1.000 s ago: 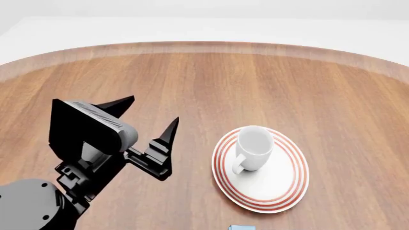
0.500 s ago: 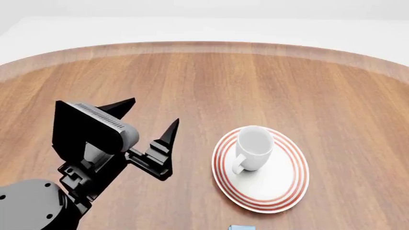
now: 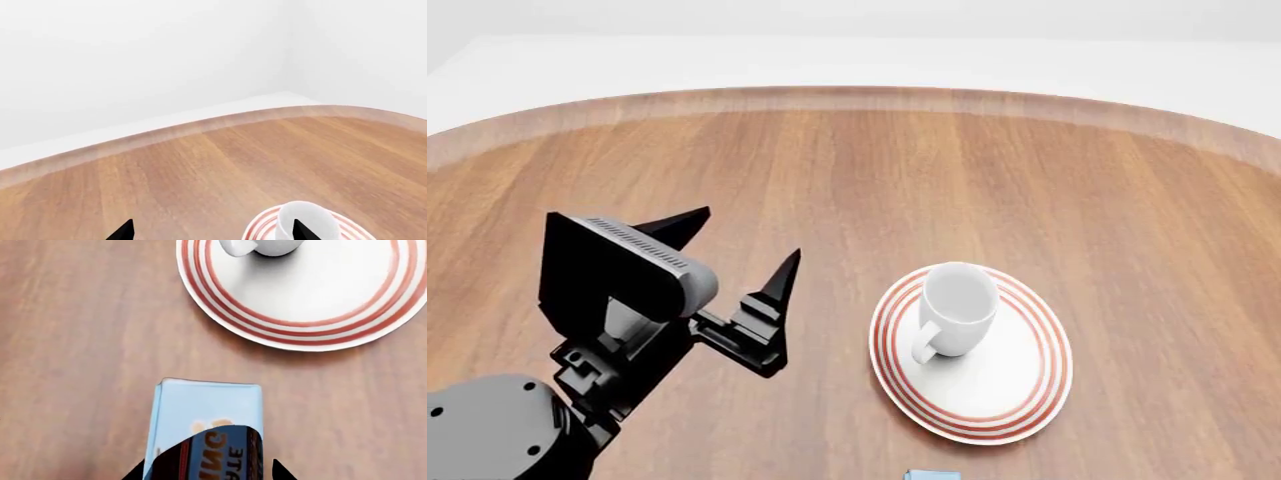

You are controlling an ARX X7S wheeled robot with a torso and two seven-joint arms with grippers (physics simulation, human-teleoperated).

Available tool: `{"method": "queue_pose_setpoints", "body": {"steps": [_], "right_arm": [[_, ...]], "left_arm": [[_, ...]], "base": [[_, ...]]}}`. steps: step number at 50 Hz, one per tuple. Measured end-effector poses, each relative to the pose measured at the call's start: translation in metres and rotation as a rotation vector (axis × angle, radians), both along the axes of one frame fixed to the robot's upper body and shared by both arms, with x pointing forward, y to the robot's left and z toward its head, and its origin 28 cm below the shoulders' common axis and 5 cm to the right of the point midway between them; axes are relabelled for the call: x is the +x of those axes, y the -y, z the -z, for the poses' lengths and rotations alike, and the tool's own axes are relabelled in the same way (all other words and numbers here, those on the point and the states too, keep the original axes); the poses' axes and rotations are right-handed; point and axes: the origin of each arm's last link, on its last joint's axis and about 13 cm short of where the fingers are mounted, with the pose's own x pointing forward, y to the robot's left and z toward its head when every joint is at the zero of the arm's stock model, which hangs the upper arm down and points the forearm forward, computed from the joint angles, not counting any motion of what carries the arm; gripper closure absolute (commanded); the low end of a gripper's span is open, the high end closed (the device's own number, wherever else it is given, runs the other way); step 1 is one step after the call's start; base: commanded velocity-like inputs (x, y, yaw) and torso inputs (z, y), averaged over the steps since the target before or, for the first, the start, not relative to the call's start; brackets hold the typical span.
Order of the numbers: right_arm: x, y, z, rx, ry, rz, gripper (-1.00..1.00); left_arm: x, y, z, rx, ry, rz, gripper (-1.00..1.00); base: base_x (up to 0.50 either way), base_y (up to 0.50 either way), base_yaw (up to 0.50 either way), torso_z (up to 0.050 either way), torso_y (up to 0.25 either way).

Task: Pick up the white mug and put it on the plate, and put the chocolate pudding to the right of the plate.

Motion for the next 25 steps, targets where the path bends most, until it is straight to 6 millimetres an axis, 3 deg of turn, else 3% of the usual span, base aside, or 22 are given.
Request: {"method": "queue_pose_setpoints", "body": {"steps": [18,25], "right_arm": [[0.004,0.000,0.003,-0.023,0.056,-0.030,1.00],[0.008,0.004,-0.007,-0.017,0.108,-0.034,1.00]], "left_arm": [[-0.001,0.000,-0.001,0.002,0.001,0.001,-1.00],[-0.002,0.001,-0.001,0.003,0.003,0.004,-1.00]], "base": [[0.00,0.00,0.00,0.000,0.000],[0.00,0.00,0.00,0.000,0.000]]}}
